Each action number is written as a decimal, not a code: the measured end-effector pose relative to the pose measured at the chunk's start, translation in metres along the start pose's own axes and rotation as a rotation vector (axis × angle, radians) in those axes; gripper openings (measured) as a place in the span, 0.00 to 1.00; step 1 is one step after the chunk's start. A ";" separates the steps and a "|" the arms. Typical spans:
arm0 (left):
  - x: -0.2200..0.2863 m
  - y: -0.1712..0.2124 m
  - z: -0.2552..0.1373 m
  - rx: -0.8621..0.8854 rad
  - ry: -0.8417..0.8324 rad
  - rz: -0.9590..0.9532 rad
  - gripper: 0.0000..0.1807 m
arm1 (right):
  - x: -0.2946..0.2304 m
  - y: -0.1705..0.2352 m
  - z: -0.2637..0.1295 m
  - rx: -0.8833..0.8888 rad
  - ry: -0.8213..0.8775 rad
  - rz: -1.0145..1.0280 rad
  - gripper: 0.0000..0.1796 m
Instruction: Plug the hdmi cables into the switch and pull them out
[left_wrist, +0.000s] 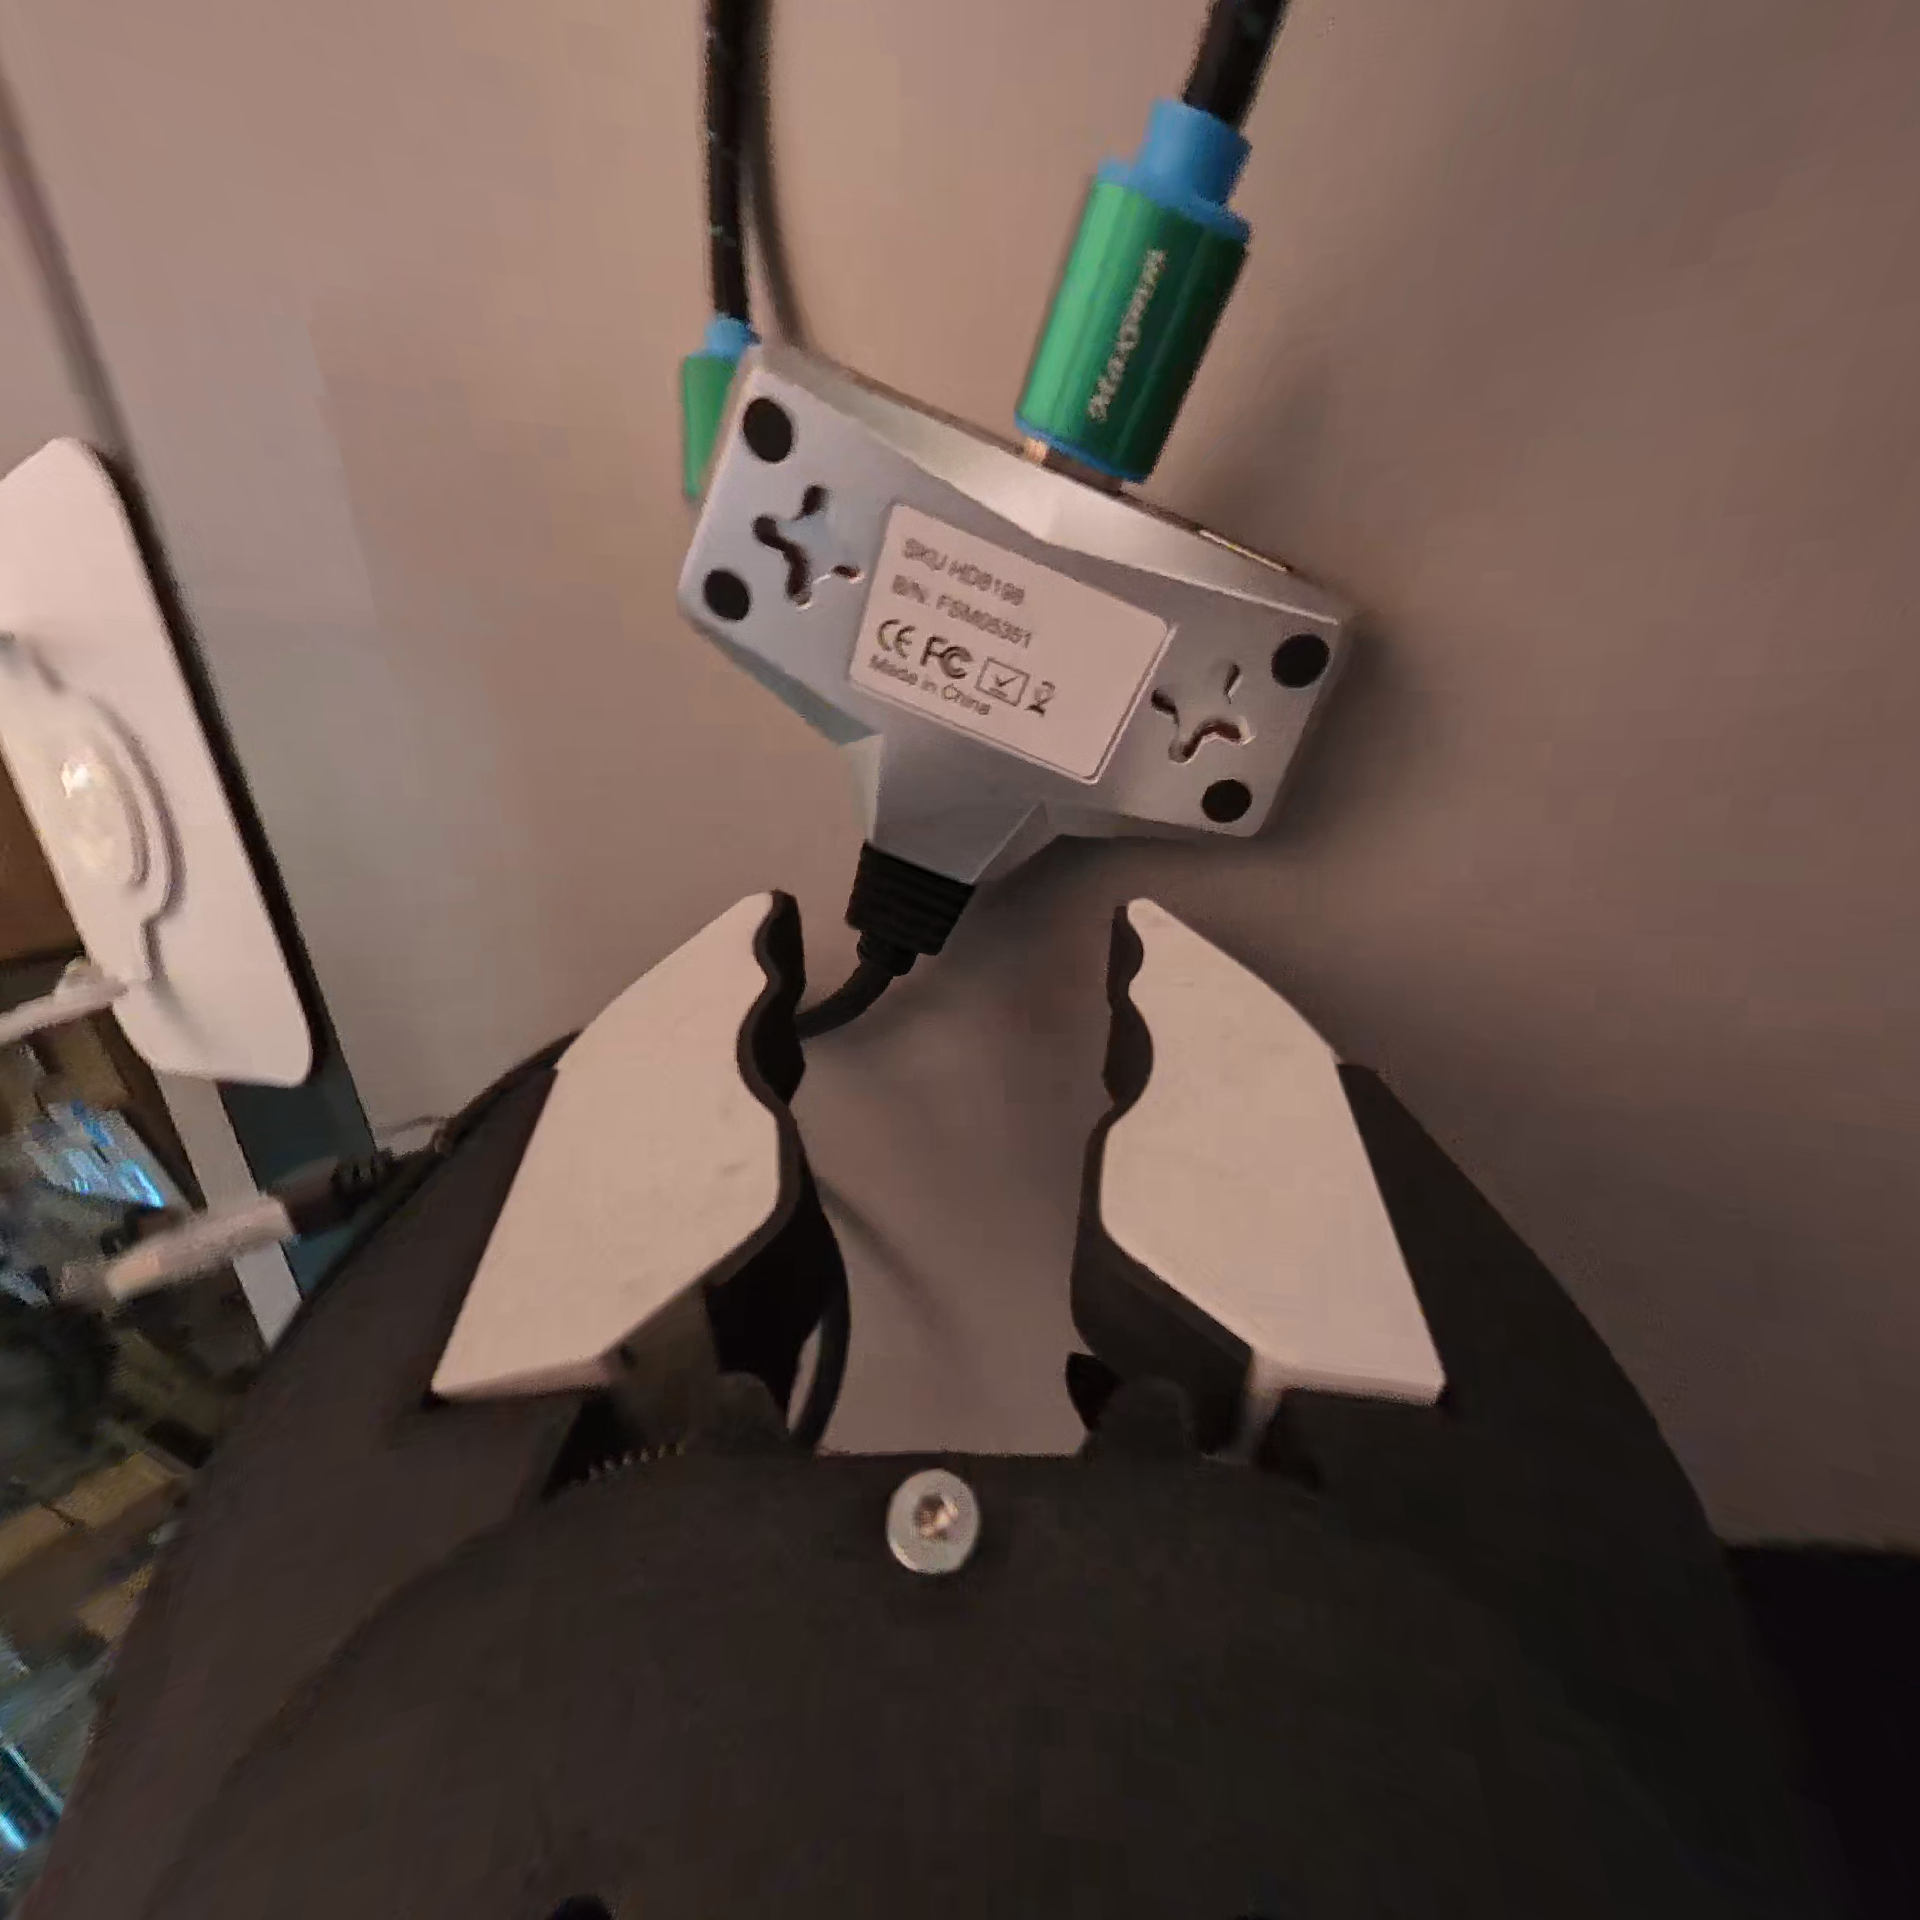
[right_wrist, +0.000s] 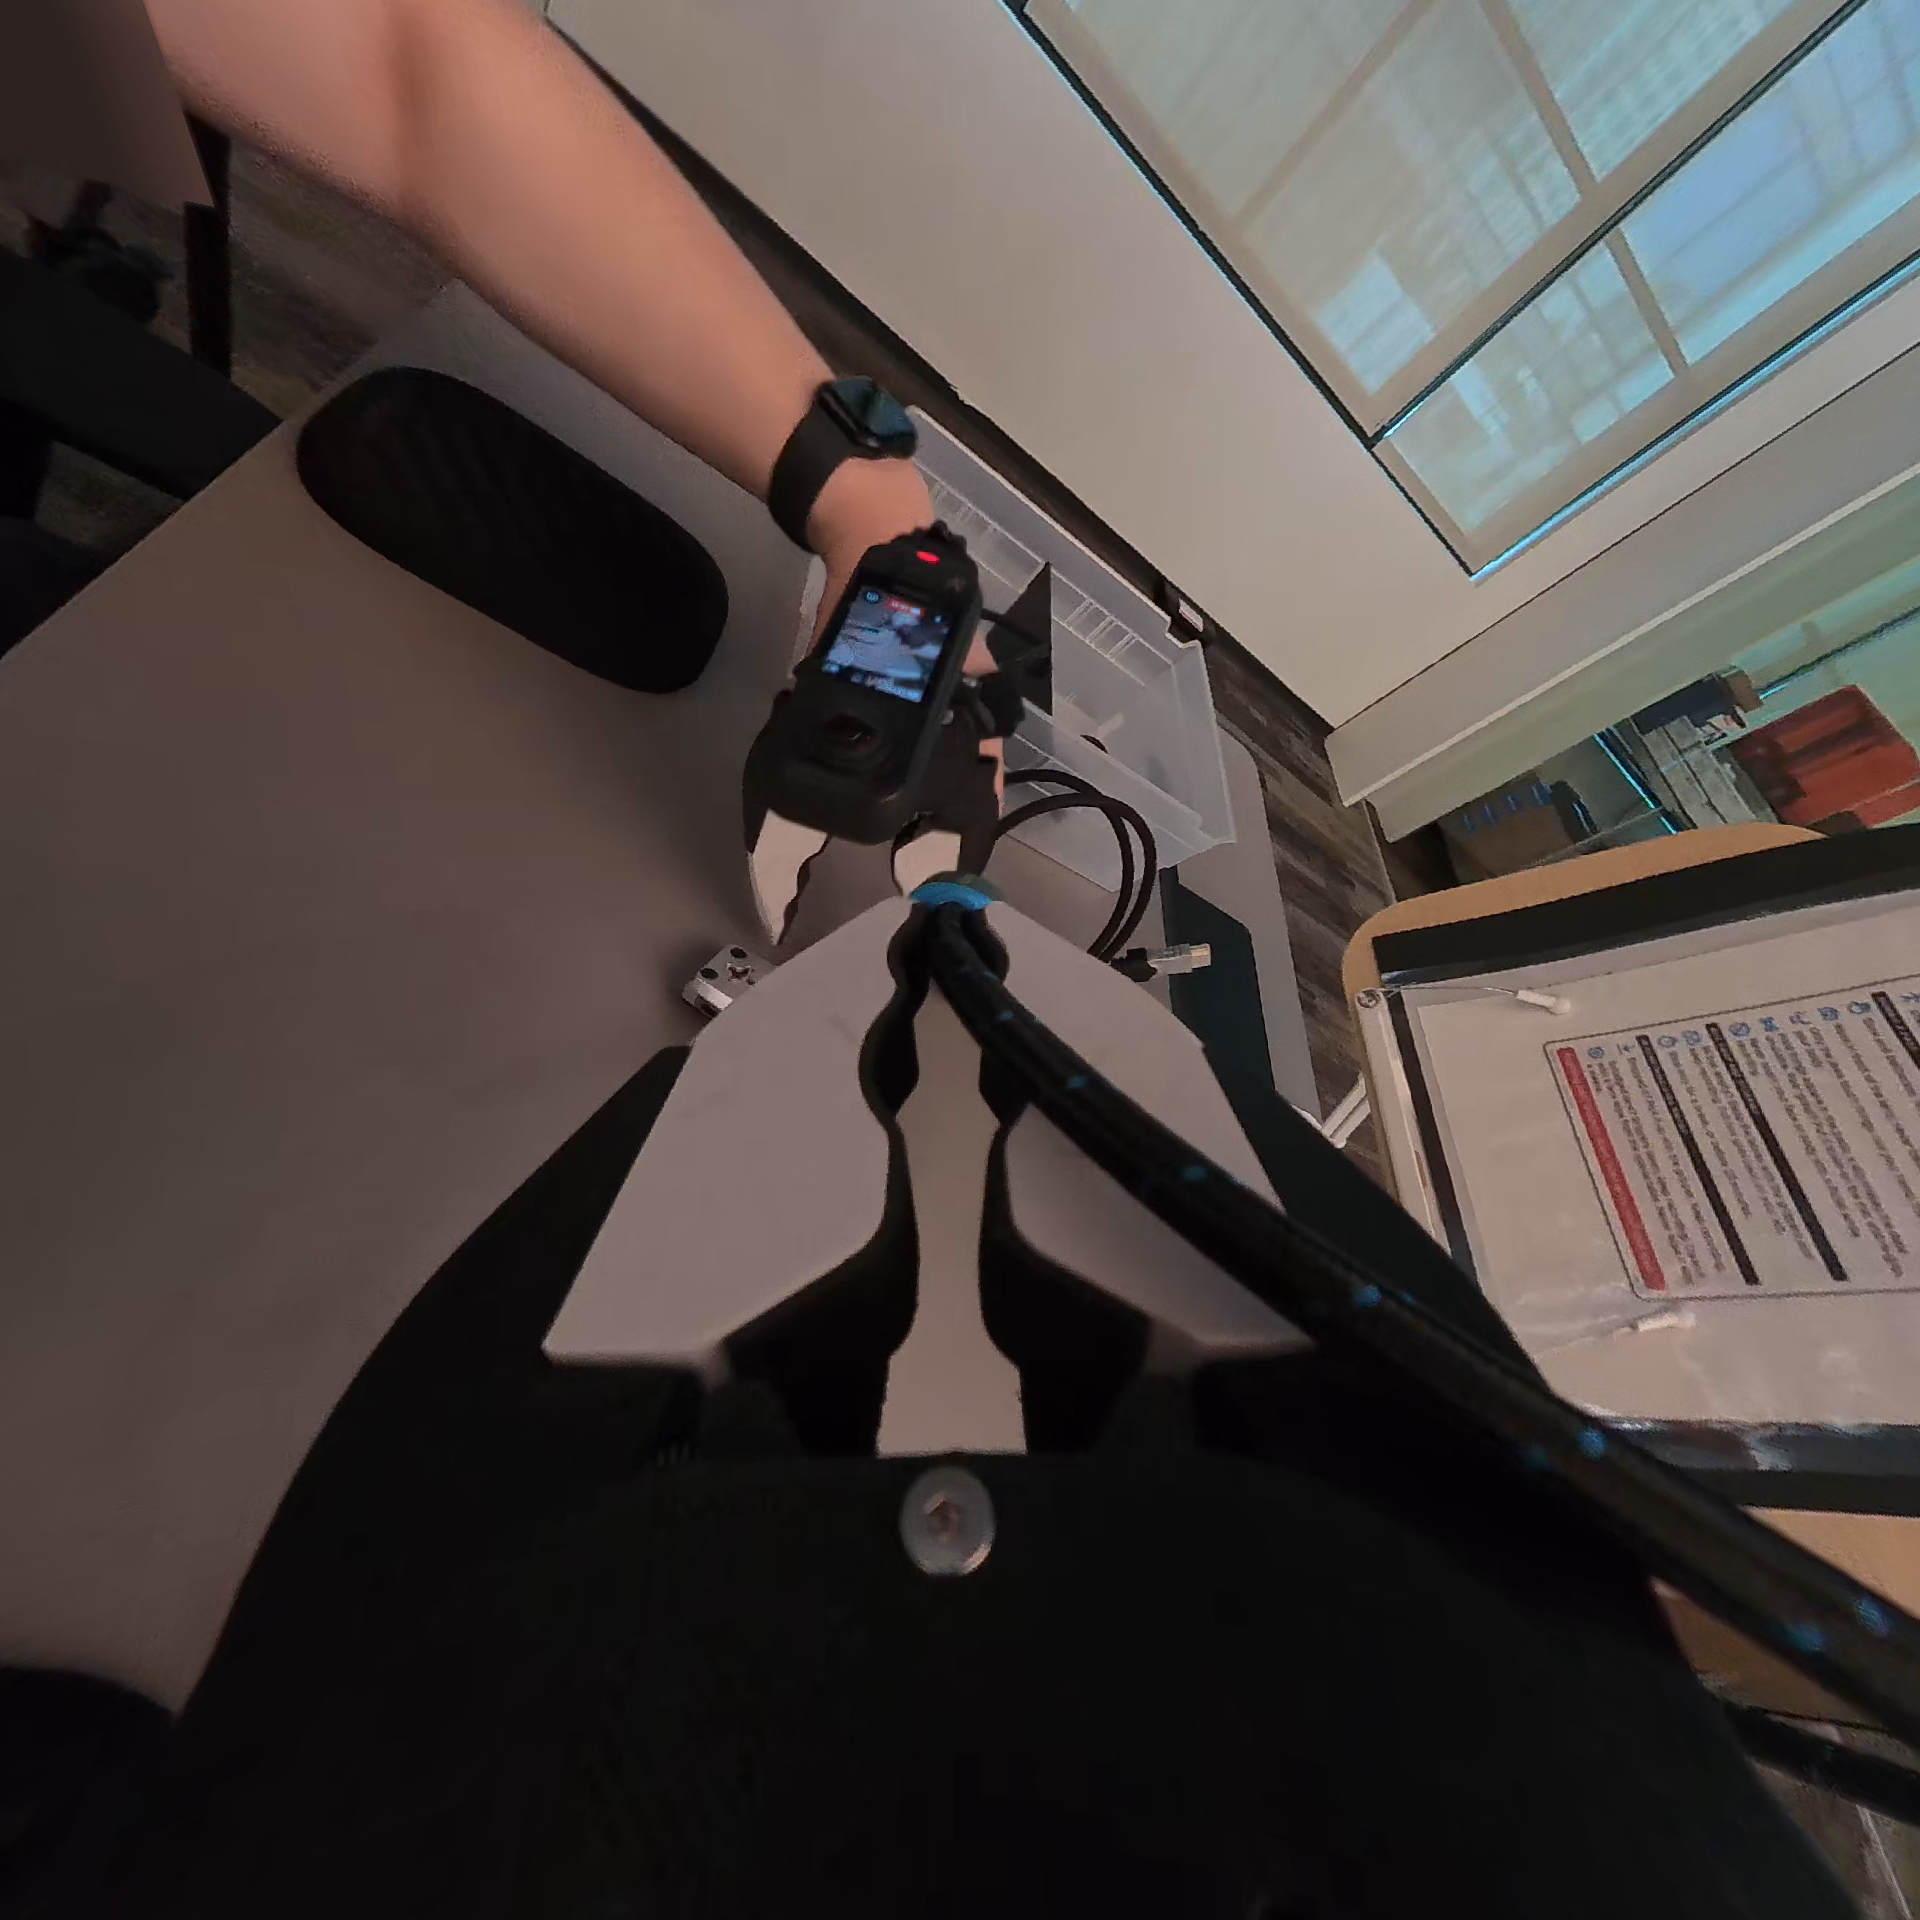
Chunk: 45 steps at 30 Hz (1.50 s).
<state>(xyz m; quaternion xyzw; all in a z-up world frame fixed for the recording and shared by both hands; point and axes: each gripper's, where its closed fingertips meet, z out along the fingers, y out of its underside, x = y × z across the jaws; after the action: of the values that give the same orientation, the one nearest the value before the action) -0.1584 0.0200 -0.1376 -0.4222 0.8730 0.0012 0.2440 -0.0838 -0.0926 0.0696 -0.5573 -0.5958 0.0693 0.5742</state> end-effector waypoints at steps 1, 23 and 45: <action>0.001 -0.001 0.003 -0.003 0.022 0.031 0.30 | 0.002 0.000 -0.002 -0.001 0.008 0.001 0.04; -0.003 -0.033 0.031 0.165 0.300 -0.087 0.21 | 0.006 0.016 -0.011 -0.009 -0.007 0.074 0.04; -0.020 -0.069 -0.042 0.570 0.192 -0.441 0.17 | 0.021 -0.035 -0.066 0.142 0.169 -0.003 0.04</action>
<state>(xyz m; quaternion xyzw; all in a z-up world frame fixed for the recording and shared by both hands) -0.1152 -0.0185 -0.0780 -0.5134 0.7453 -0.3344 0.2630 -0.0479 -0.1269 0.1296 -0.5183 -0.5396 0.0630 0.6605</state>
